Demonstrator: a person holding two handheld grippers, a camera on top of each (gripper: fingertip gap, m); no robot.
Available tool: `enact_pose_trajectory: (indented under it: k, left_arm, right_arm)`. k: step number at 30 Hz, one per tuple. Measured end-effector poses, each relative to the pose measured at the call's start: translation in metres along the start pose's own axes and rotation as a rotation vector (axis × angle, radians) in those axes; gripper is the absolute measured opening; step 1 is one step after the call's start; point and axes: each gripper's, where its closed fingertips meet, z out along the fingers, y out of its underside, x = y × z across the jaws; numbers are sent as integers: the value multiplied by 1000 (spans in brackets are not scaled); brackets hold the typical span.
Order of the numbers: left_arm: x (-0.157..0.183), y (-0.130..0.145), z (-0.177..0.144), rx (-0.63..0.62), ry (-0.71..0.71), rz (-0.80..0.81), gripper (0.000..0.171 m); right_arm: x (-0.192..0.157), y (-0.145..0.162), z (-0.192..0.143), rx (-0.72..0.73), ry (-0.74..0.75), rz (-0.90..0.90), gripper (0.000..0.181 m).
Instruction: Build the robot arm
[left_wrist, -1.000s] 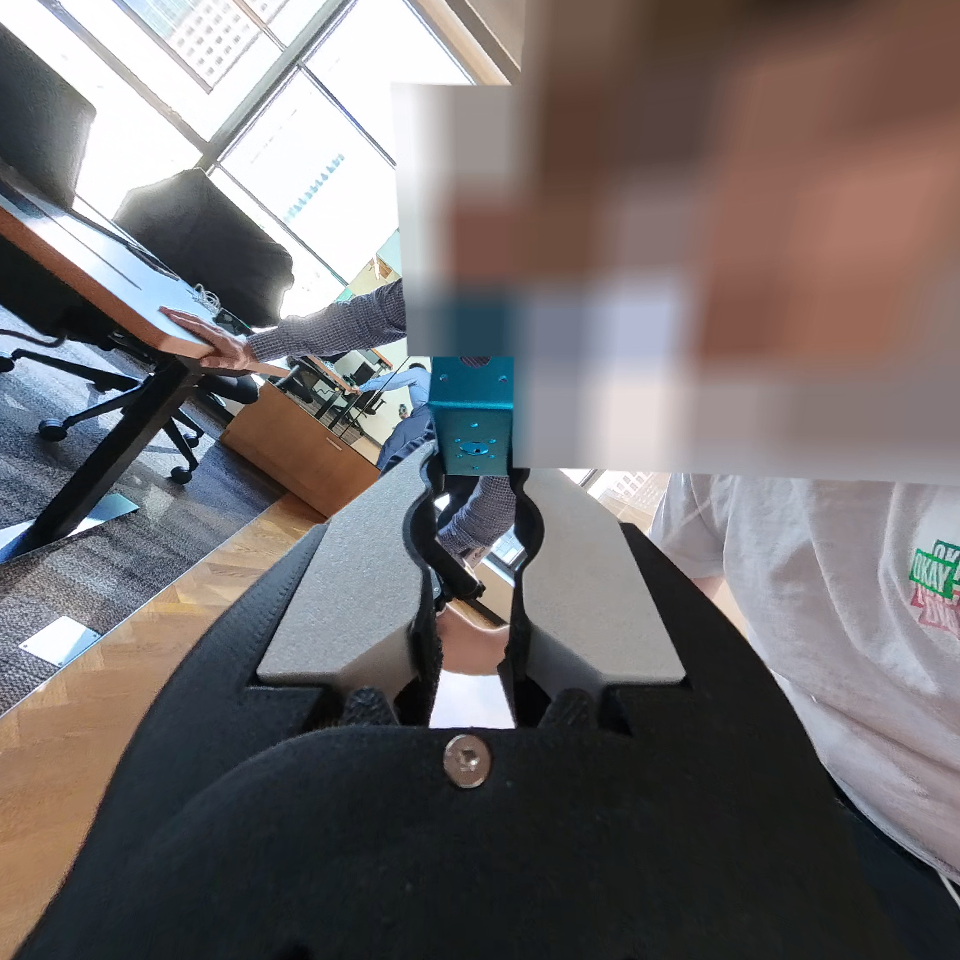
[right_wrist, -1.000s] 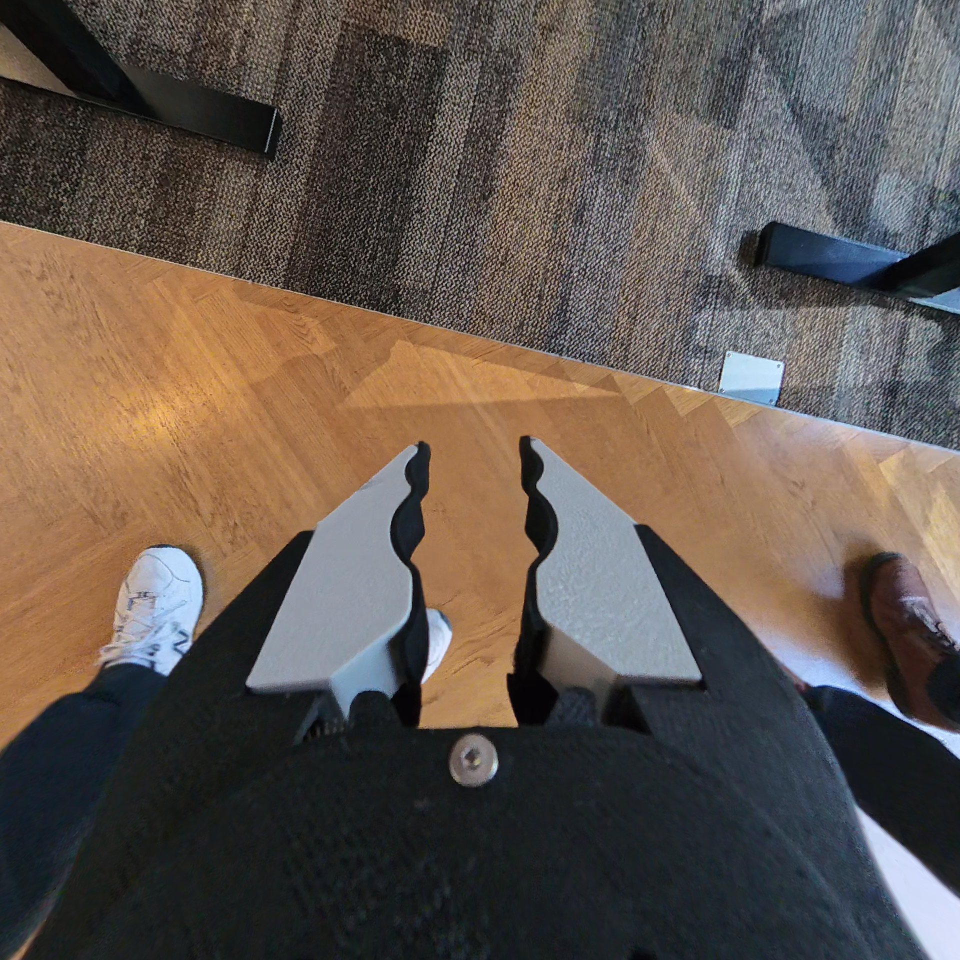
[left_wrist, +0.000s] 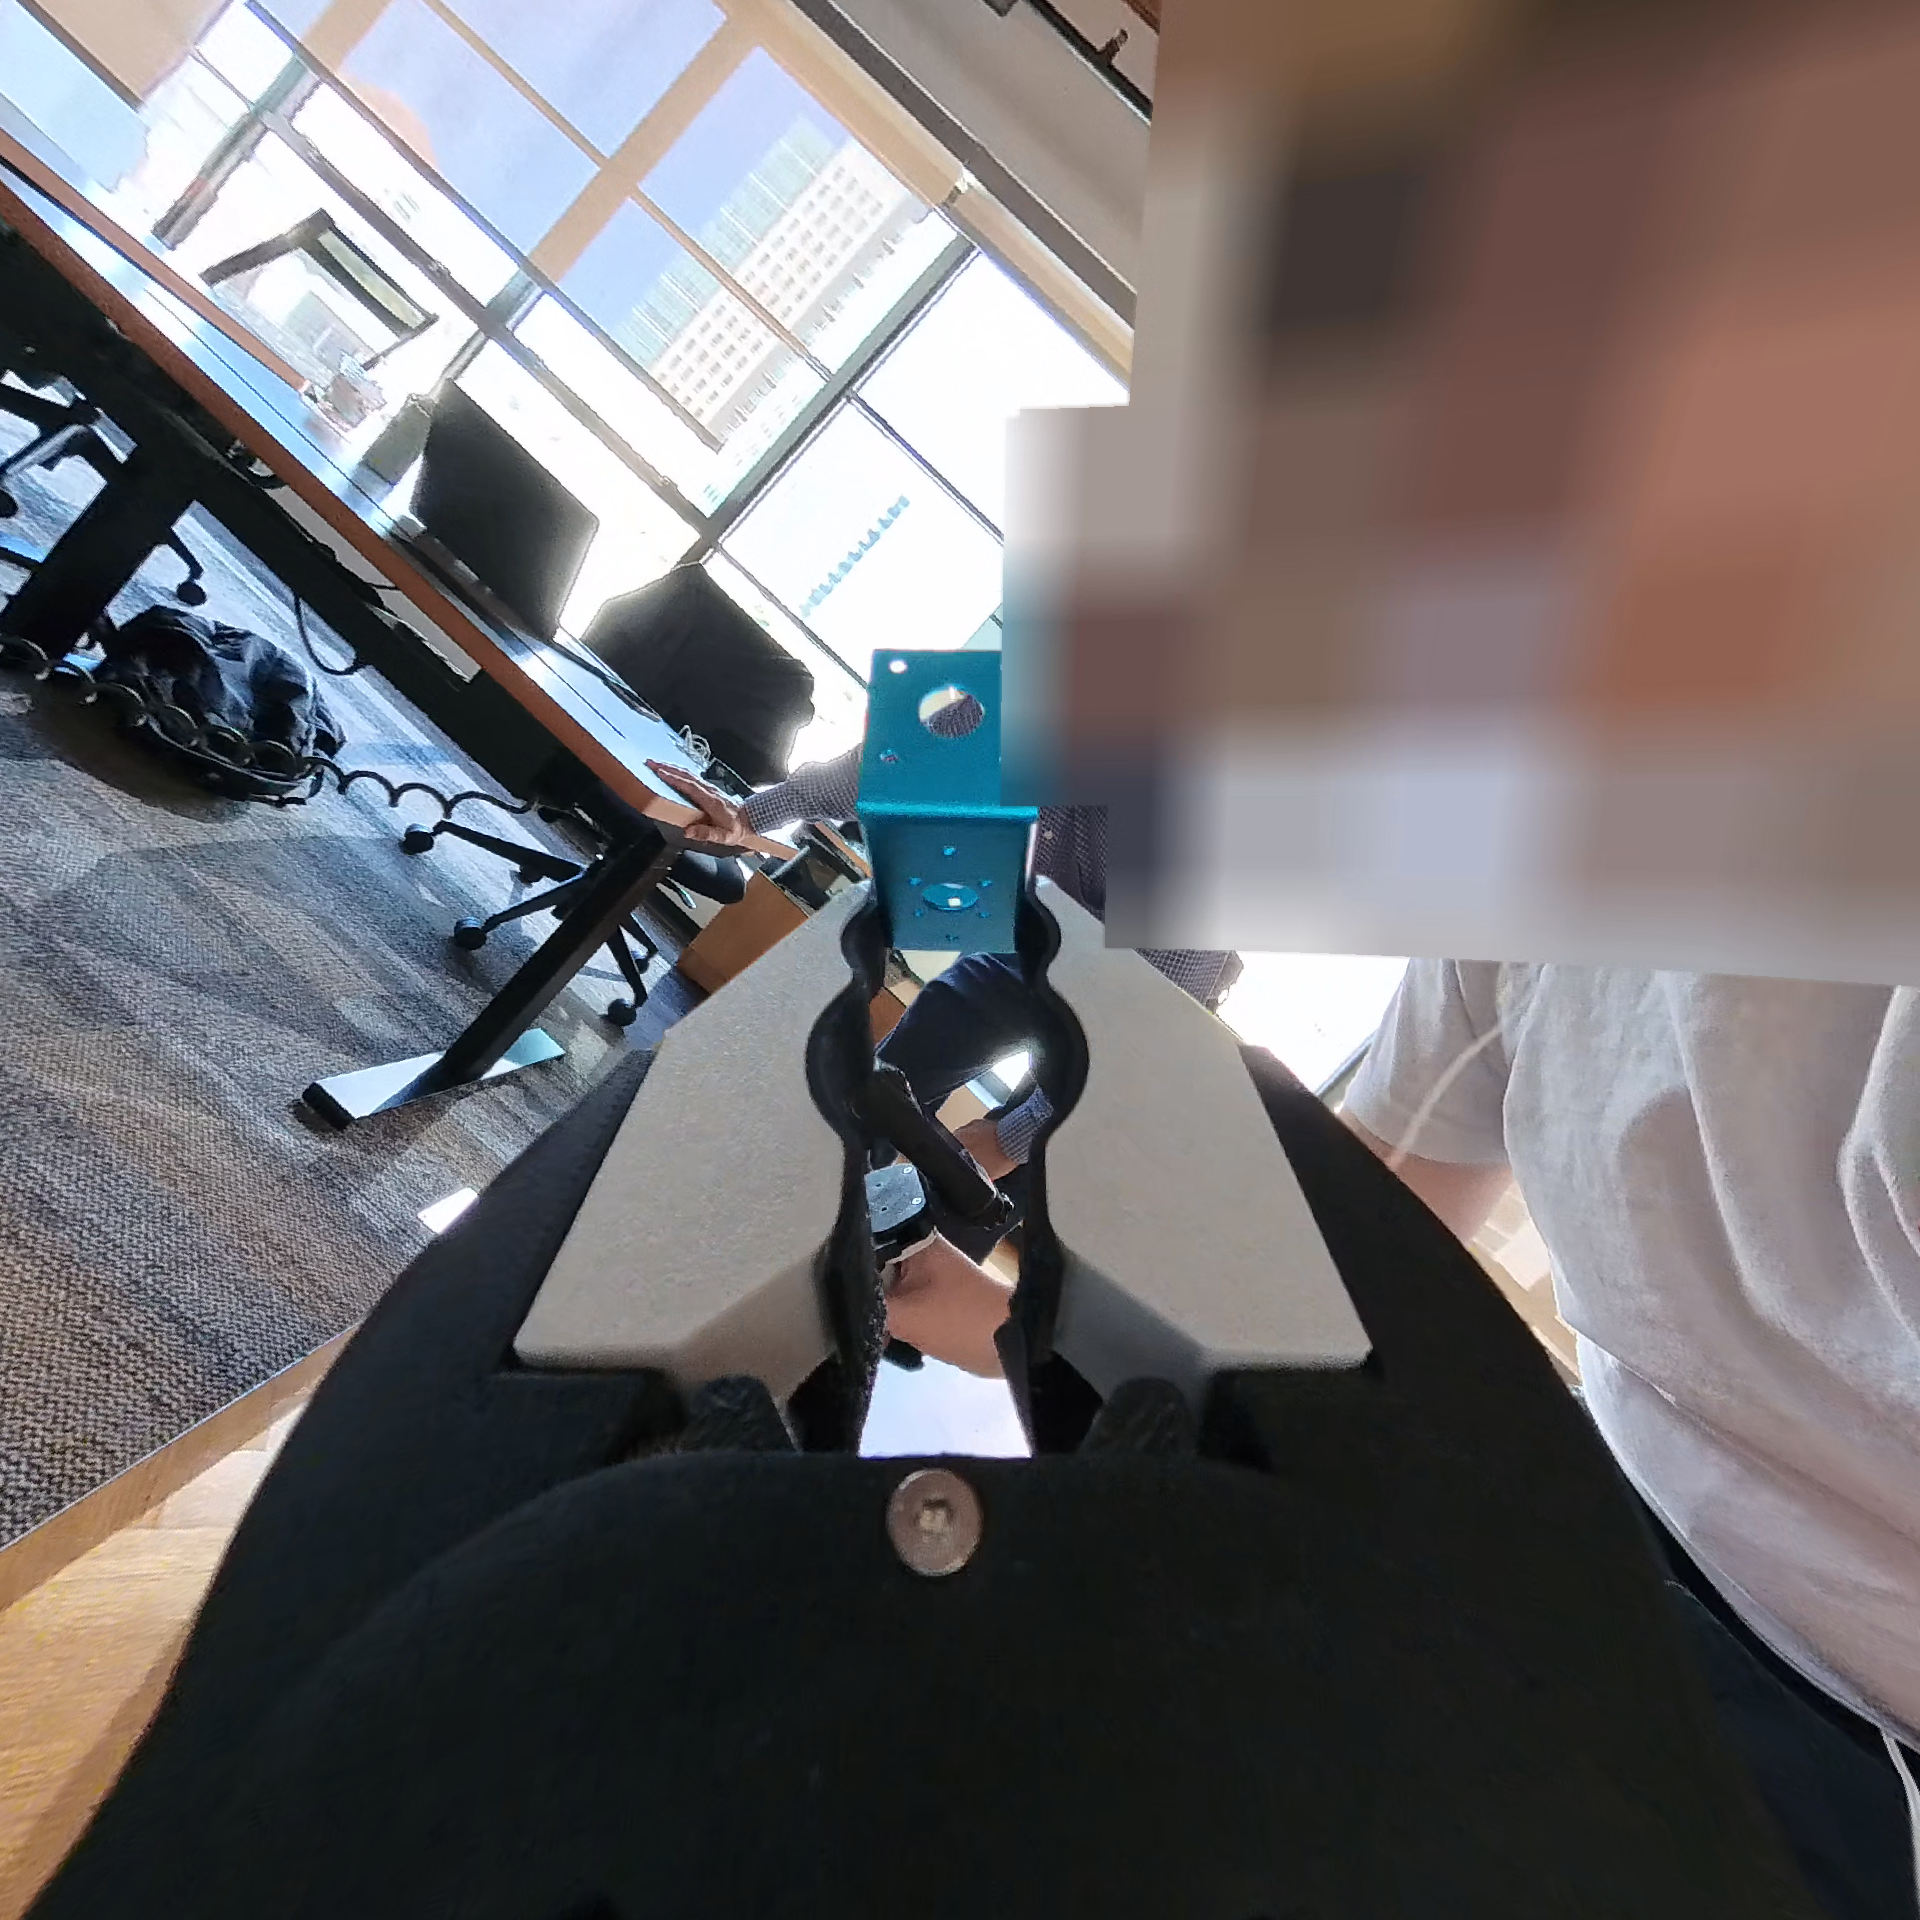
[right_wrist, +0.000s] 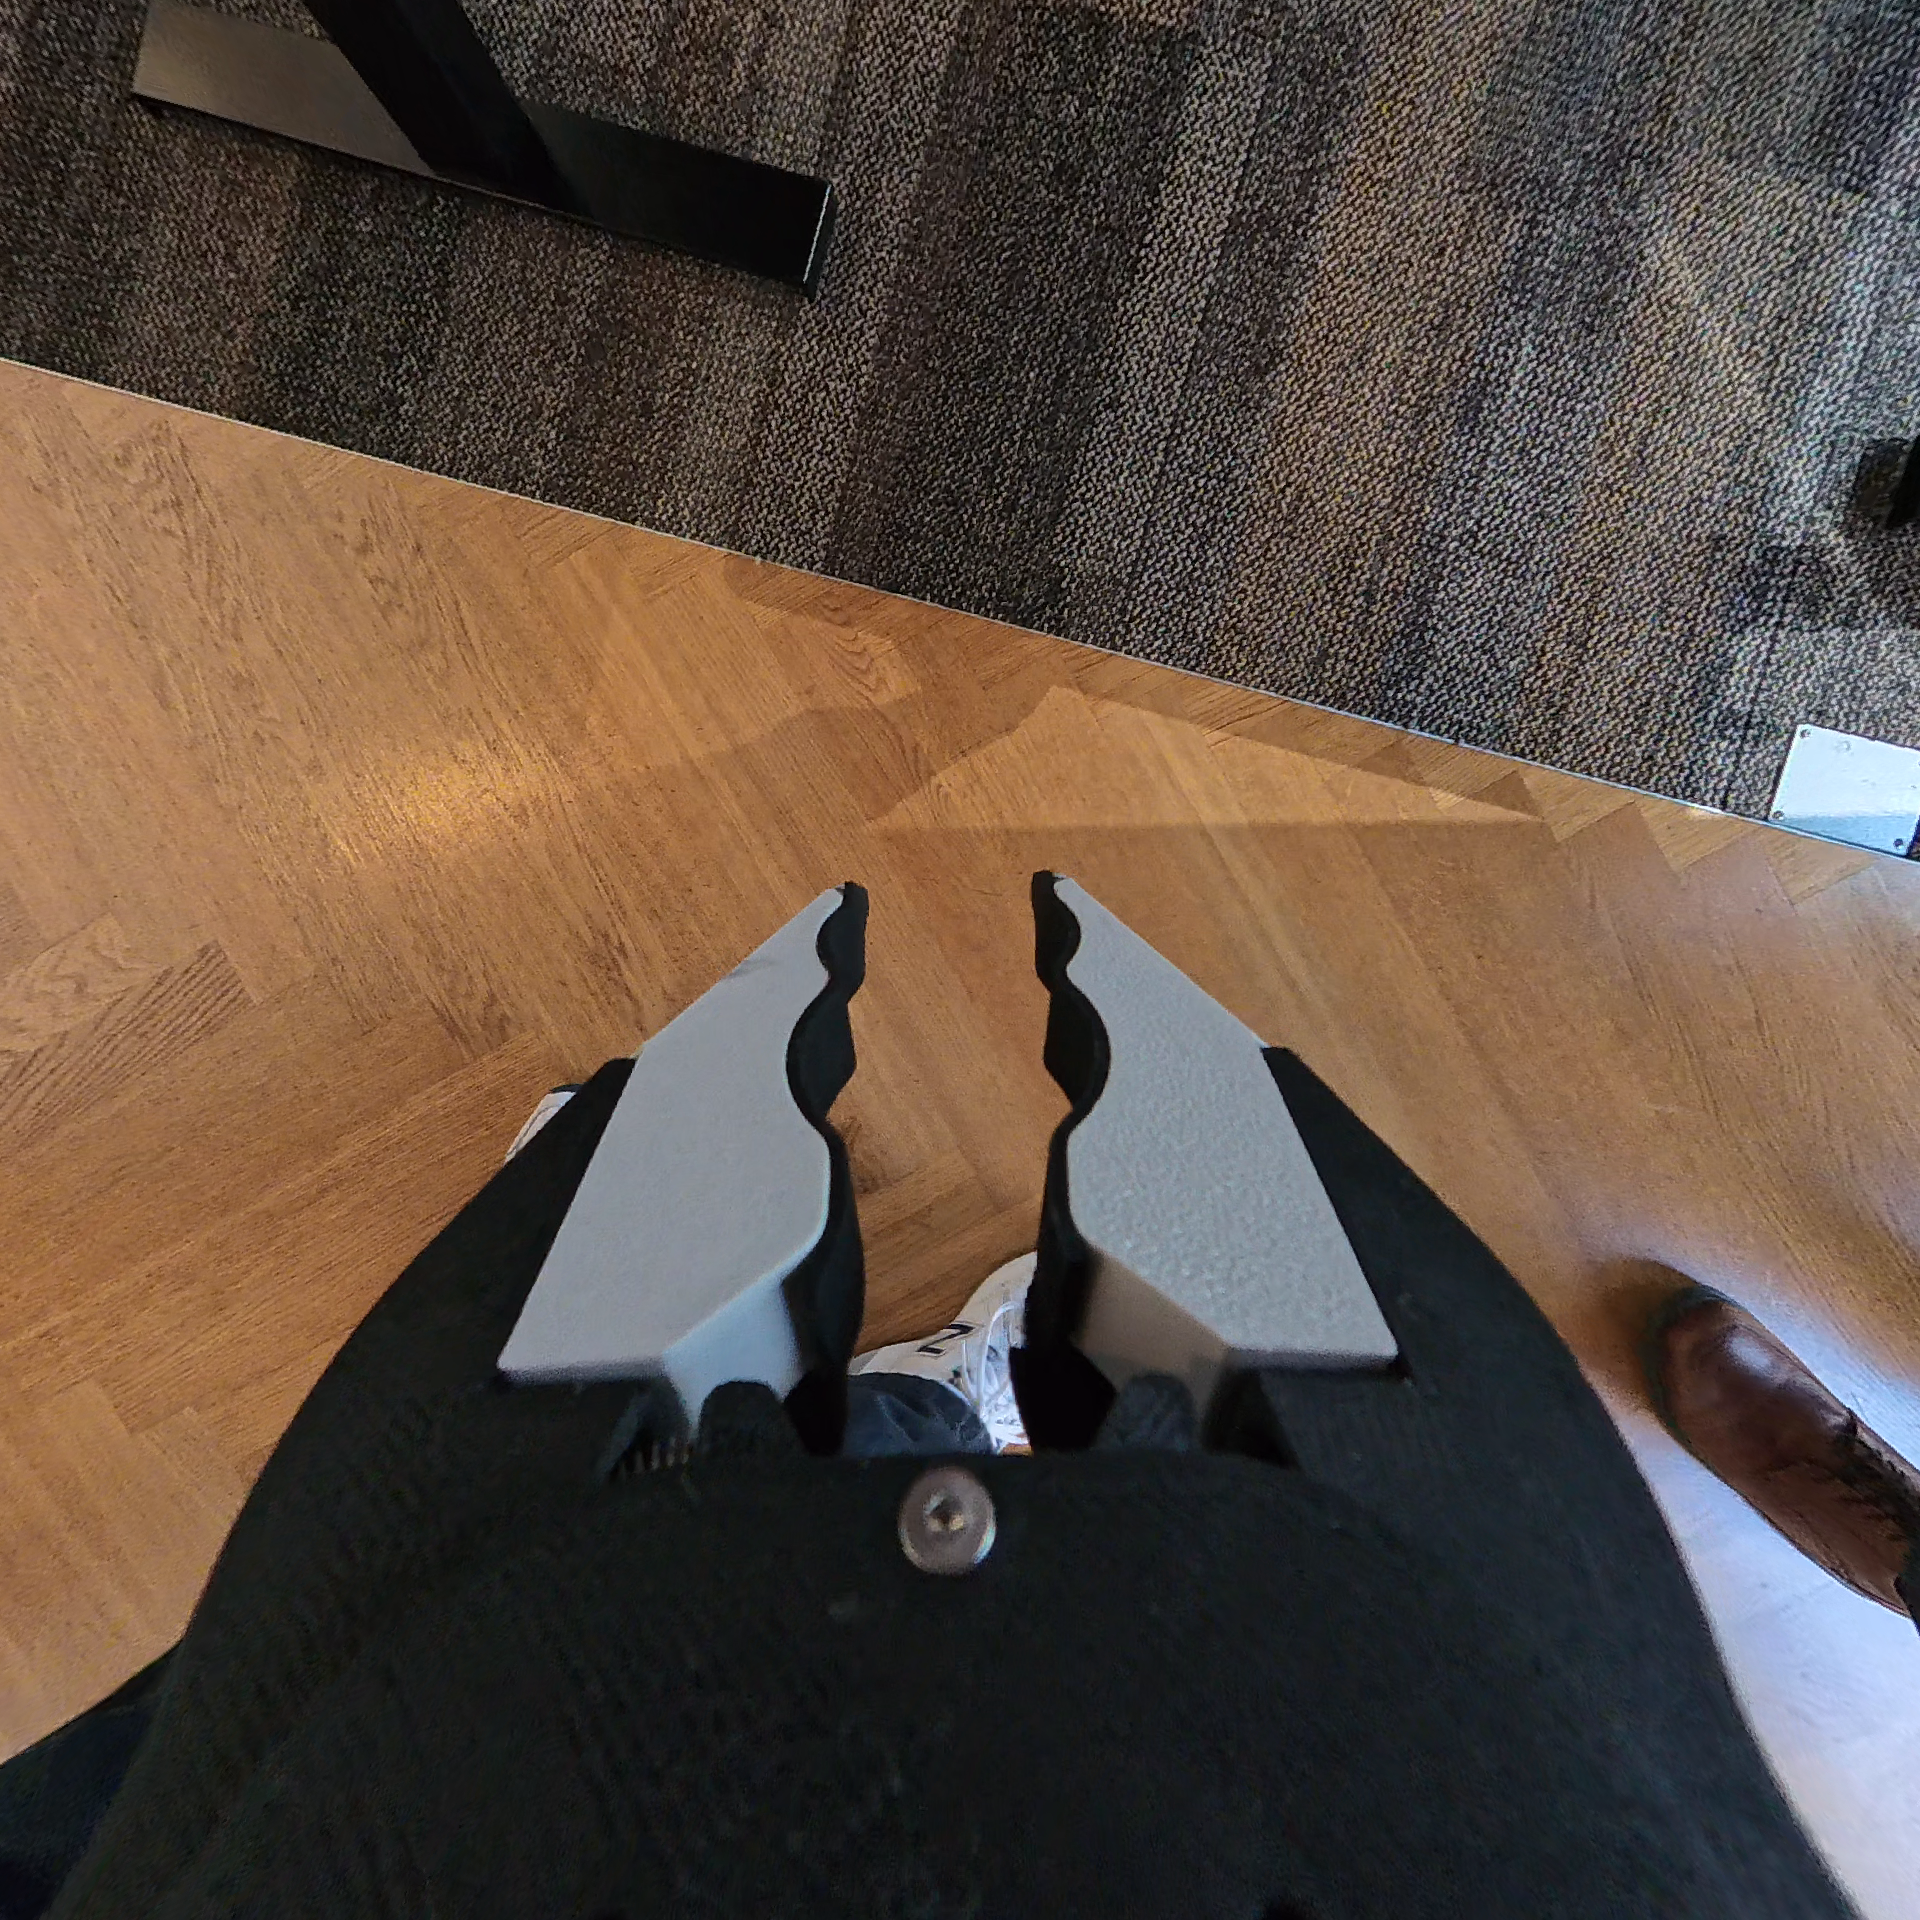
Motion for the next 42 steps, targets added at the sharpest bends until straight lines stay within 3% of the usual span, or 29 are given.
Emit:
enact_pose_trajectory:
  k: [8, 16, 21, 25, 29, 33, 38, 42]
  left_arm:
    - [7, -10, -18, 16, -11, 5, 23]
    - [23, -25, -20, 18, -1, 29, 23]
    - [50, -50, -24, 54, 12, 35, 23]
    - [82, -92, -26, 72, 35, 66, 23]
    - [100, -126, -30, -8, -9, 154, 23]
    - [107, -154, -35, -37, -9, 194, 23]
    - [89, -154, -23, -125, -13, 182, 23]
    - [61, -132, -2, -208, 5, 123, 23]
  right_arm:
    - [-31, 10, 10, -29, -34, -10, 32]
    - [-48, -7, 5, -5, -49, -60, 31]
    - [-48, -39, -12, 45, -47, -91, 28]
    - [-53, -74, -31, 66, -37, -144, 27]
    - [-65, -122, -47, 141, -28, -198, 26]
    - [-79, -150, -48, 176, -26, -186, 25]
    - [-88, -158, -49, 215, -13, -129, 25]
    - [-82, -143, -51, 219, 16, -80, 25]
